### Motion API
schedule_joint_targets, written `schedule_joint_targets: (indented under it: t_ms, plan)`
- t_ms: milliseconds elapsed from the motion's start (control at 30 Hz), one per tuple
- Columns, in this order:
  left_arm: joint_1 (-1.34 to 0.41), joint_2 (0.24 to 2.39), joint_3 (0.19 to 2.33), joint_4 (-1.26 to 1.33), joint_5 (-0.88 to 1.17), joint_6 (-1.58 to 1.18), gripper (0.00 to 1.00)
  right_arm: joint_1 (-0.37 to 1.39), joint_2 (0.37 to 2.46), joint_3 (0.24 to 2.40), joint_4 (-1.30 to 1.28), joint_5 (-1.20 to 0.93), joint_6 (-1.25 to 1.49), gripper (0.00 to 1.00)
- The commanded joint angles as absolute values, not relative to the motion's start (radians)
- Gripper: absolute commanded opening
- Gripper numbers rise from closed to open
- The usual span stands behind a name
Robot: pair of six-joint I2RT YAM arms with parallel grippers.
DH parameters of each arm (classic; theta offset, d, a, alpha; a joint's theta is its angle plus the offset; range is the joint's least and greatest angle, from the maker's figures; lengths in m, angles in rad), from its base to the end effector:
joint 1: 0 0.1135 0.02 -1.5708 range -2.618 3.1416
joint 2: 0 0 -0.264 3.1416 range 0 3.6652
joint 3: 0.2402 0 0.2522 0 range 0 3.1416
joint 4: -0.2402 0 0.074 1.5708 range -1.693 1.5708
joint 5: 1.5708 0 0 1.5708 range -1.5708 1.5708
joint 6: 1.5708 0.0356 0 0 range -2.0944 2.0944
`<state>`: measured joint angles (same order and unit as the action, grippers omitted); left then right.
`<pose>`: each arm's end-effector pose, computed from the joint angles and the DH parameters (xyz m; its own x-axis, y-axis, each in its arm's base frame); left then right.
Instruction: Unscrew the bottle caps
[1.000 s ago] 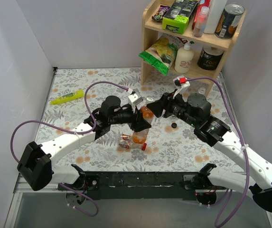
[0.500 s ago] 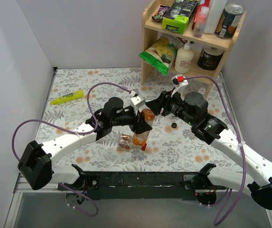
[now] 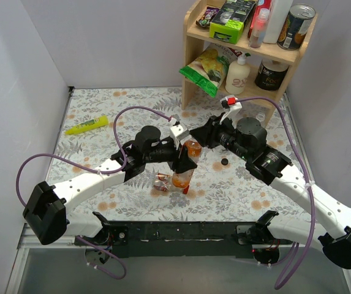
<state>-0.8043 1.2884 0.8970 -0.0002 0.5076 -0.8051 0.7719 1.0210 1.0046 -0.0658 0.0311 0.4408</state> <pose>0.1907 -0.2230 0.2889 -0.8619 -0.0131 -0.5068 0.4614 0.3940 -0.7949 0.1707 0.1646 0.3856 -0.3412 0.2630 -0.9024 -0.5853 0.6918 0.4229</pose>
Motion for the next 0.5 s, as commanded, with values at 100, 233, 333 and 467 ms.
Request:
schedule_joint_targets:
  t_ms: [100,233,333,467]
  plan:
    - [-0.811,1.272,0.927,0.018,0.642,-0.782,0.35,0.743,0.976,0.990,0.046,-0.124,0.370,0.21]
    - [-0.805,1.282,0.925,0.049,0.825,-0.792,0.35,0.640,0.921,0.959,0.103,-0.363,0.330,0.19]
    - [-0.796,1.284,0.910,0.115,1.007,-0.834,0.35,0.600,0.905,0.948,0.155,-0.582,0.288,0.19]
    - [-0.788,1.293,0.896,0.211,1.181,-0.888,0.35,0.569,0.908,0.951,0.207,-0.814,0.291,0.19]
